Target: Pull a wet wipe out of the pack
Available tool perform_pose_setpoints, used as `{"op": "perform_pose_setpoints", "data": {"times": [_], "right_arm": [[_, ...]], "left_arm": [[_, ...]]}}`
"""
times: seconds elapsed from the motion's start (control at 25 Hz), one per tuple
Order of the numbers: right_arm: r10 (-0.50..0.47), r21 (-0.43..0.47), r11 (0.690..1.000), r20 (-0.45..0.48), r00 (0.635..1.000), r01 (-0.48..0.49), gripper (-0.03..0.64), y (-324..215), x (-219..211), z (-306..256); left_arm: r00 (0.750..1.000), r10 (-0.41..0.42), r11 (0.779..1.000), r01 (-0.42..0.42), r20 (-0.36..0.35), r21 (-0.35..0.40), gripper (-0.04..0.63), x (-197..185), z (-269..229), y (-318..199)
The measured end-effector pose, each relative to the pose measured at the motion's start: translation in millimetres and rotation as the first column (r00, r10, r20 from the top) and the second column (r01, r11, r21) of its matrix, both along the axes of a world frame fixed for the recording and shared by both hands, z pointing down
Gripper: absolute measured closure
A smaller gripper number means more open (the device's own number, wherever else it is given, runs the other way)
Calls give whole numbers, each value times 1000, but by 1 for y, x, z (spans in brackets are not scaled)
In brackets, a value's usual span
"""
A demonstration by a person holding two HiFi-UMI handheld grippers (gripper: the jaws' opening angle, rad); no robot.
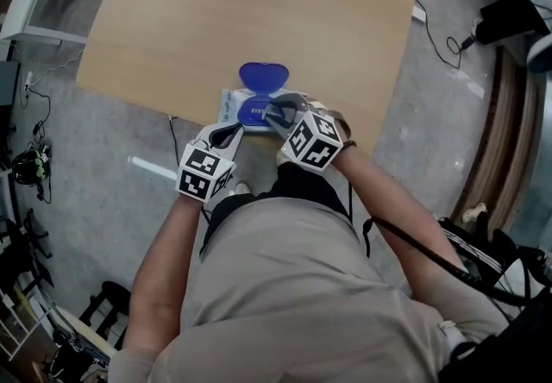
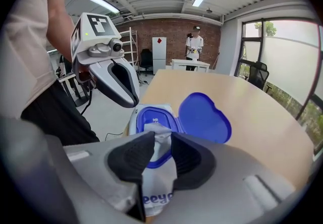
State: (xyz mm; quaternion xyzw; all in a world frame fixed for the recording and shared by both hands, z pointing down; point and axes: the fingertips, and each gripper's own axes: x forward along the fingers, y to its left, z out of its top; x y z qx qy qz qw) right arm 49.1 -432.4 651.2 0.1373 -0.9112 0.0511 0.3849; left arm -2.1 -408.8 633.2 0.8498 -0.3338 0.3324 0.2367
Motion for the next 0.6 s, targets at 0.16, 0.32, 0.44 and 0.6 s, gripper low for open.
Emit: {"op": "perform_pose_setpoints", "data": {"times": [0.16, 0.32, 0.44, 0.6], "right_arm": [[-8, 0, 1000, -10, 1000, 8, 525, 0, 1, 5], [-16, 7, 1000, -23, 1000, 16, 525, 0, -2, 9], [-18, 5, 1000, -28, 999, 18, 538, 1, -3, 11], [-16, 7, 1000, -30, 999, 16, 569, 3, -3, 12]], "left_arm": [[1000, -7, 1000, 7, 0, -10, 592, 1, 8, -3], [1000, -13, 1000, 13, 0, -16, 592, -3, 15, -3], [1000, -16, 1000, 16, 4, -18, 592, -5, 20, -4], [1000, -13, 1000, 13, 18, -21, 592, -5, 27, -4]]}}
